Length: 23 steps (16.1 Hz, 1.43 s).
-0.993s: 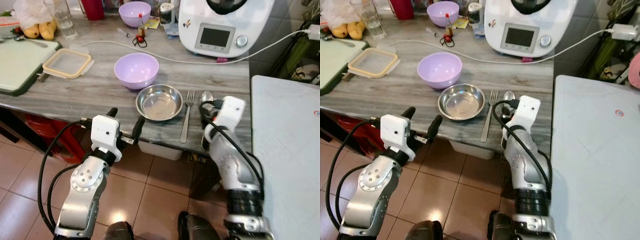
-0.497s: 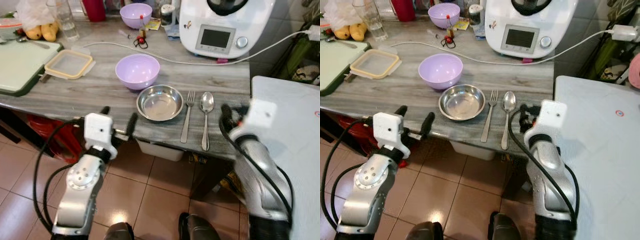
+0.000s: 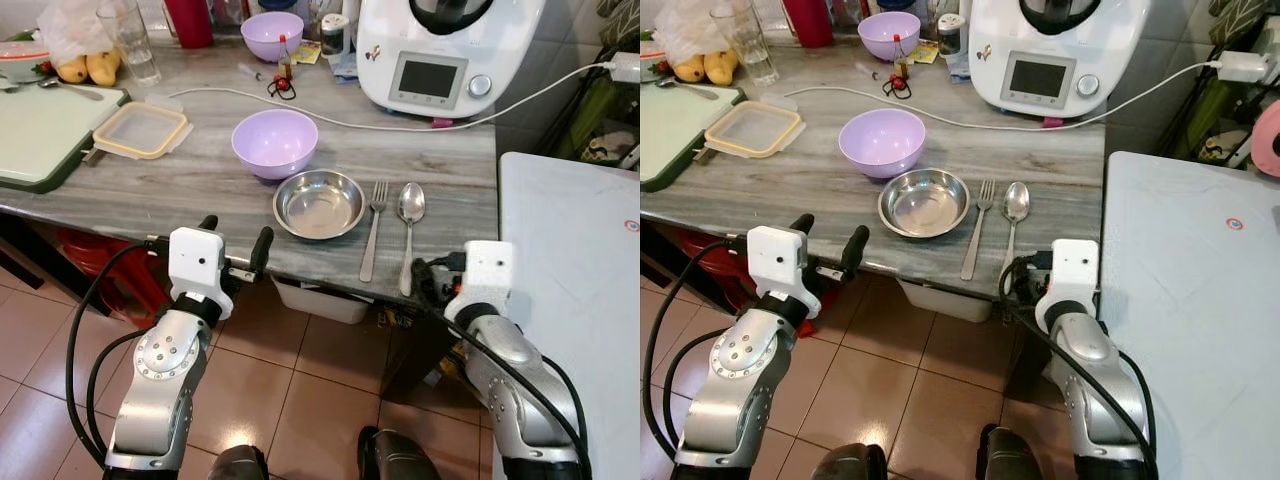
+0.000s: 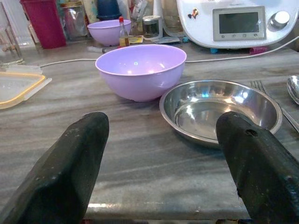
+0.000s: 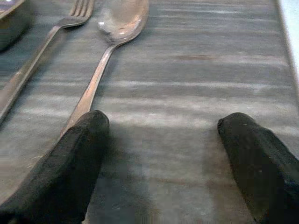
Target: Setting the table
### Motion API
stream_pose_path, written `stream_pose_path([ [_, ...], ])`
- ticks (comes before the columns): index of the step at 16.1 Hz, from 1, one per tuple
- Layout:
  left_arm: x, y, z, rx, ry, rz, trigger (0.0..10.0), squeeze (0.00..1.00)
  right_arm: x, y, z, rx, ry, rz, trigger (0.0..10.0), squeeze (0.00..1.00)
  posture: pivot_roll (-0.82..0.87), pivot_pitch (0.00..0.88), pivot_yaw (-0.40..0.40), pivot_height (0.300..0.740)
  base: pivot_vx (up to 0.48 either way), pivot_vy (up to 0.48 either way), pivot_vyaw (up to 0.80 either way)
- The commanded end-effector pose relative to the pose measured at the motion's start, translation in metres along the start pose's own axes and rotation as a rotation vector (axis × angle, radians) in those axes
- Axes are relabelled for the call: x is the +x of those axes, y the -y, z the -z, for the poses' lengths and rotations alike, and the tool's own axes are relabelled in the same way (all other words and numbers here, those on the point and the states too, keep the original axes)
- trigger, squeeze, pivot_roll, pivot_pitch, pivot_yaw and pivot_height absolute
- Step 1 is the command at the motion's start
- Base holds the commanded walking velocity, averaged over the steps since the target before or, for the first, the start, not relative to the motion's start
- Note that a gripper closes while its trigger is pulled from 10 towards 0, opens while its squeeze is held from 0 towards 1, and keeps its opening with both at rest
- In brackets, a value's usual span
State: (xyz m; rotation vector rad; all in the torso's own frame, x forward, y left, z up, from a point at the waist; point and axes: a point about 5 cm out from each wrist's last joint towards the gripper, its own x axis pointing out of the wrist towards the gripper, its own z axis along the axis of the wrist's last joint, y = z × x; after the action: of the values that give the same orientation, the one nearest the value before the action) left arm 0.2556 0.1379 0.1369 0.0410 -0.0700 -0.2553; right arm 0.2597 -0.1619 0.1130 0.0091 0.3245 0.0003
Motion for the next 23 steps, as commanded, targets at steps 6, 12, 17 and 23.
stream_pose_path([
  [6,-0.003,0.000,0.003,-0.005,-0.025,0.004,10.0,0.00,0.005,-0.005,0.007,-0.058,-0.086,-0.076,10.0,1.00,0.01,0.112,0.047,0.740,0.000,0.000,0.00],
  [12,-0.002,-0.002,-0.001,-0.014,-0.013,-0.008,10.0,0.00,-0.009,-0.001,-0.013,-0.125,0.043,-0.056,10.0,1.00,0.01,0.101,0.048,0.740,0.000,0.000,0.00],
  [17,-0.008,-0.008,0.006,-0.017,-0.049,-0.065,10.0,0.00,-0.022,-0.001,-0.037,-0.100,0.308,-0.041,10.0,1.00,0.00,0.076,0.054,0.740,0.000,0.000,0.00],
  [23,-0.002,-0.010,0.005,-0.023,-0.043,-0.069,10.0,0.00,-0.018,-0.004,-0.031,-0.039,0.342,-0.058,10.0,0.00,0.00,0.060,0.050,0.740,-0.191,0.000,0.00],
])
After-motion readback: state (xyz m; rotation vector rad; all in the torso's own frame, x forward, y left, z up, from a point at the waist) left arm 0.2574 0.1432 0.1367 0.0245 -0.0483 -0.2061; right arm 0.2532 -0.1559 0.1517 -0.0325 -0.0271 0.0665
